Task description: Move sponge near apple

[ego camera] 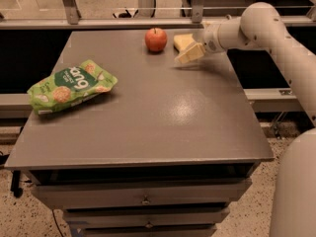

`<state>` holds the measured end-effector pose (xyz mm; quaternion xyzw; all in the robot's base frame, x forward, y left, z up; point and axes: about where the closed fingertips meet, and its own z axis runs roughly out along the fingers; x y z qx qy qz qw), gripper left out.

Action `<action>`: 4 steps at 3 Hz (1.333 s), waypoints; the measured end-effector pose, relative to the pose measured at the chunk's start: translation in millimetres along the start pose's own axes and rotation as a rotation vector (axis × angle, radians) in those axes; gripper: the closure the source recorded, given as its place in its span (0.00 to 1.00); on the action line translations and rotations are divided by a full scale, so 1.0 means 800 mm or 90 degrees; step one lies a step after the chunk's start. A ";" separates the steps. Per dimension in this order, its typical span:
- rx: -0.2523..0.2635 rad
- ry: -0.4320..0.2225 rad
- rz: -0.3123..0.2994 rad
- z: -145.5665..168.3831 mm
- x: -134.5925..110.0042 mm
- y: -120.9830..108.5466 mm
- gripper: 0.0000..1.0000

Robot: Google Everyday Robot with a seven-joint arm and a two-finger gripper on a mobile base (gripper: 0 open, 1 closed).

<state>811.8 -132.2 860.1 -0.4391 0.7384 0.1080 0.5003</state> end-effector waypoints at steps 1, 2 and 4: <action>0.014 -0.002 0.004 -0.025 0.003 -0.009 0.00; 0.023 -0.006 0.021 -0.094 0.005 -0.015 0.00; 0.049 -0.031 0.029 -0.210 -0.007 -0.015 0.00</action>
Offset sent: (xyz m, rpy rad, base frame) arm -0.0896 -0.1216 0.0793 0.0499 -0.0048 -0.0951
